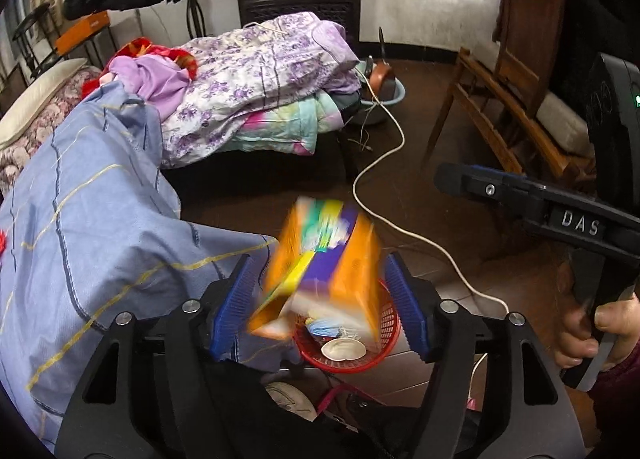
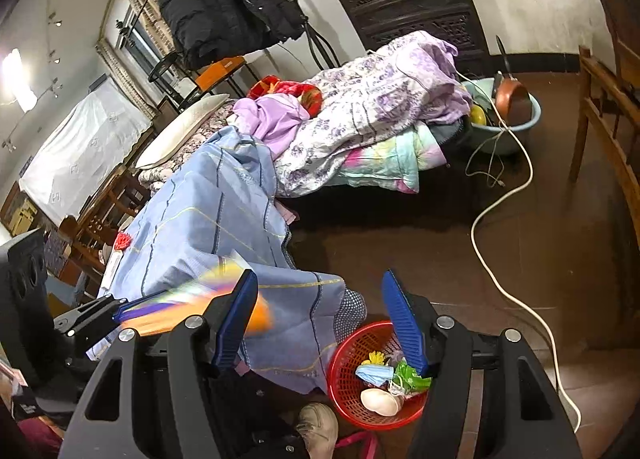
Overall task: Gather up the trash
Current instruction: 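Lower the left tool over the wastebasket and release the striped box, then move both tools back over the bed toward the white box and pom-pom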
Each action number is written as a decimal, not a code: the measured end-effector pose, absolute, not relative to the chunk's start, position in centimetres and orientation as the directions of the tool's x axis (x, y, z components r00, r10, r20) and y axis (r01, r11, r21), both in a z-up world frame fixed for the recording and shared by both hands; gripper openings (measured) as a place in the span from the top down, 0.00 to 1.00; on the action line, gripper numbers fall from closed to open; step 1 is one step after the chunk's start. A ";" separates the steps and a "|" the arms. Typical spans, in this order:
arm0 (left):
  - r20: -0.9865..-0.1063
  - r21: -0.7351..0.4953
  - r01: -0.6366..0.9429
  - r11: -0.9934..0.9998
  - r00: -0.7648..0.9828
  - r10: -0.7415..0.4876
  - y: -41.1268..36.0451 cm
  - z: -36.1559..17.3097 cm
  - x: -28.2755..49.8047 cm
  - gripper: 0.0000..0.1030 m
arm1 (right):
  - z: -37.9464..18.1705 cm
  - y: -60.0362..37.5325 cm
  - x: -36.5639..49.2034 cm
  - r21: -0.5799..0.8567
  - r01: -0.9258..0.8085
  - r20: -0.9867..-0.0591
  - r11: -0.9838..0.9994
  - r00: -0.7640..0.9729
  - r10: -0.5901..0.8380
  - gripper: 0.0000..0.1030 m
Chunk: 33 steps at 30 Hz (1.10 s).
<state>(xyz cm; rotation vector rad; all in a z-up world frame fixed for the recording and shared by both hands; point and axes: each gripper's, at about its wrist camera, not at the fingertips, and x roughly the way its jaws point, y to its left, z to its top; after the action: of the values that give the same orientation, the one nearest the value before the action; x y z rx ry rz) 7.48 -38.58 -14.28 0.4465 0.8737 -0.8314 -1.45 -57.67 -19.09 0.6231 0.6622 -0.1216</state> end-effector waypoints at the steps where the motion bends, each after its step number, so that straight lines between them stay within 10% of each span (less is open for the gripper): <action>1: -0.813 0.022 0.789 0.613 0.372 -0.449 -38.6 -14.3 7.5 0.31 | -19.2 -57.9 -1.5 0.507 0.301 -0.609 0.808 0.788 0.088 0.38; 33: -0.616 0.032 0.608 0.793 0.637 -0.464 -26.5 -4.7 4.8 0.20 | -9.1 -47.5 -1.9 0.363 0.056 -0.487 0.930 0.862 0.138 0.32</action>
<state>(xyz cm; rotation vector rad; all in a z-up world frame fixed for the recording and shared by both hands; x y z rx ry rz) 4.79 -26.54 -4.74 0.2466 0.6291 -0.6190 -1.91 -47.47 -9.08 0.3777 0.5323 0.0446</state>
